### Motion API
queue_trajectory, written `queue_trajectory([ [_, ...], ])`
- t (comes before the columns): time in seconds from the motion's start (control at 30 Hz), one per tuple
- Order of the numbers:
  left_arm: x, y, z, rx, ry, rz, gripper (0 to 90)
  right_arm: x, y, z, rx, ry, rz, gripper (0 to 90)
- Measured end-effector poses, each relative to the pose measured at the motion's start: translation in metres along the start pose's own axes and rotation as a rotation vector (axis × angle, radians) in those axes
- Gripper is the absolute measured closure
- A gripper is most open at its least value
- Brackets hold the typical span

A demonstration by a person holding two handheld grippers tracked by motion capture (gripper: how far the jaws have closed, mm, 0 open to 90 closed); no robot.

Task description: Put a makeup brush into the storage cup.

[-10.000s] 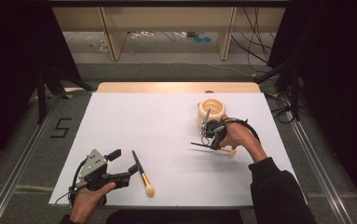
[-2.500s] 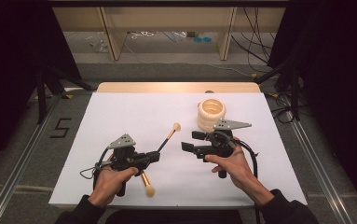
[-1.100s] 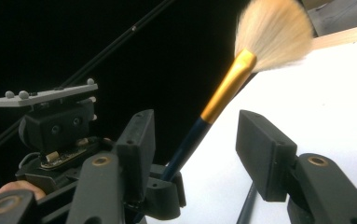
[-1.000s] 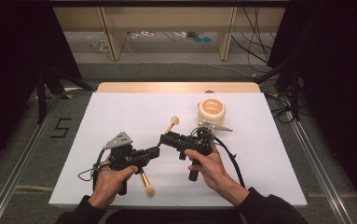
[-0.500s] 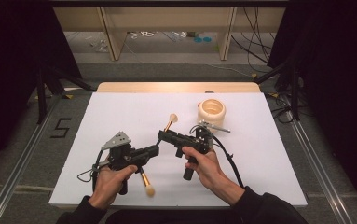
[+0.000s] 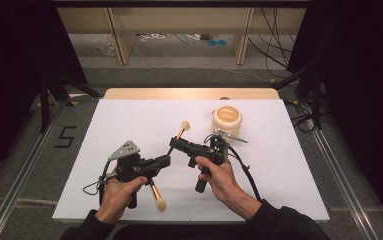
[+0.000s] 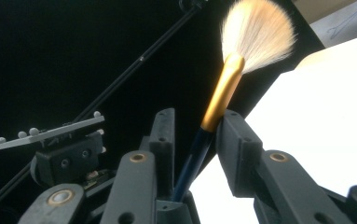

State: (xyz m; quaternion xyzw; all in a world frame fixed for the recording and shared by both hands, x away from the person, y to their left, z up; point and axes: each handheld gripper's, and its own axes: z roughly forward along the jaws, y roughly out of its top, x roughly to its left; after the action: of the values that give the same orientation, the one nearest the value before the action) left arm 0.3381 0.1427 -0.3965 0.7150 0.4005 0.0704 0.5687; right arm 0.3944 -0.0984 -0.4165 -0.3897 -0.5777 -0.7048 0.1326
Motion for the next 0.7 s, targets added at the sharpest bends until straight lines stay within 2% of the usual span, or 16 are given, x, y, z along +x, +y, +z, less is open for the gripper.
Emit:
queue_trajectory([
  [0.27, -0.0012, 0.0003, -0.0009, -0.010, 0.003, -0.018, 84.0, -0.0010, -0.0007, 0.0008, -0.011, 0.004, -0.002, 75.3],
  [0.5, -0.0013, -0.0002, -0.0006, -0.011, 0.001, -0.017, 84.1, -0.0014, -0.0025, 0.0014, -0.018, 0.026, 0.024, 79.0],
  [0.57, -0.0004, -0.0002, 0.0000, -0.010, -0.010, 0.001, 84.1, -0.0012, -0.0025, 0.0013, -0.019, 0.027, 0.034, 79.8],
  [0.7, -0.0015, -0.0012, 0.0010, -0.013, -0.012, -0.005, 83.9, 0.0006, -0.0026, 0.0009, -0.024, 0.046, 0.055, 82.2],
])
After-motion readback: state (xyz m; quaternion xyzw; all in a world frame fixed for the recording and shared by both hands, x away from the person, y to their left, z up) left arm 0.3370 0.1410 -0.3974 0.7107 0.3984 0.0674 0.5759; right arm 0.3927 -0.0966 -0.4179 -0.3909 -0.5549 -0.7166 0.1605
